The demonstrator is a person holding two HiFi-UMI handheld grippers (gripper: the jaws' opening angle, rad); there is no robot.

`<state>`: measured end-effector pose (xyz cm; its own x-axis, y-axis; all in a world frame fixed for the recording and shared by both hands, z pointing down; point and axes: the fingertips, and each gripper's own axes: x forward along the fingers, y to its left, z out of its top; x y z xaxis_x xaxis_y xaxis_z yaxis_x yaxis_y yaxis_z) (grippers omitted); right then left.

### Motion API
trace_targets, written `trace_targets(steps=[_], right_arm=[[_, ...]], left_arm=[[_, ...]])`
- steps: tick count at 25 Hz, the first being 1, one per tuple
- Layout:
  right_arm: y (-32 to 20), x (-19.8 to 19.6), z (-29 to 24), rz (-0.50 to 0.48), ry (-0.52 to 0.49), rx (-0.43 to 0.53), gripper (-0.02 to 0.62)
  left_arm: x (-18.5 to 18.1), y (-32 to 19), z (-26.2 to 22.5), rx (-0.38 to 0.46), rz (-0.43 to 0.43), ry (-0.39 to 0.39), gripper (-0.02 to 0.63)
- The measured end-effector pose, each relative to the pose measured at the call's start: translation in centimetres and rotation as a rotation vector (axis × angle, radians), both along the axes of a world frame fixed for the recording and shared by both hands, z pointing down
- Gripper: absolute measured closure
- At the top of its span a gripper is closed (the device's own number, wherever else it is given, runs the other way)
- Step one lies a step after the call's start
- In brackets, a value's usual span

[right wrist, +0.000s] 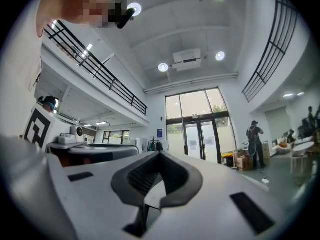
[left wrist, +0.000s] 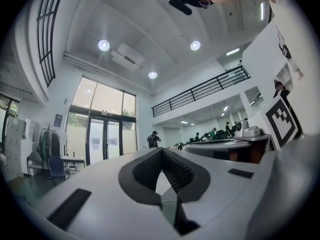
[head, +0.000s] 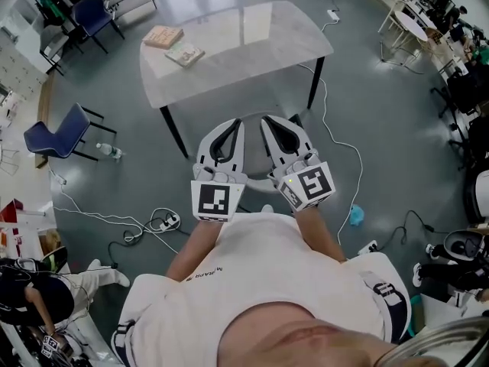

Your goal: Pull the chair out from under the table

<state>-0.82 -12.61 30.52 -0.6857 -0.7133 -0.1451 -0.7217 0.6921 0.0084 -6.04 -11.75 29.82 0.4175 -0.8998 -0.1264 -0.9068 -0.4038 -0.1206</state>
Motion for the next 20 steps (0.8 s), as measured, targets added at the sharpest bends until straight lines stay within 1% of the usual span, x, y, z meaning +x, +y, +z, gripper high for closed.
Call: trace_targets(steps=[4, 11, 20], right_arm=[[-0.5, 0.4, -0.3, 0.012, -0.004, -0.006, 0.581], [-0.7, 0.8, -0.9, 0.019, -0.015, 0.000, 0.581], [-1.0, 1.2, -0.4, 0.030, -0.010, -0.003, 0.581]], left_arm=[[0.4, -0.5, -0.2, 0.000, -0.004, -0.009, 0.601], [0.5, -0.7, -0.2, -0.010, -0.006, 0.002, 0.601], [0.7, -1.0, 0.4, -0.019, -0.007, -0.002, 0.601]])
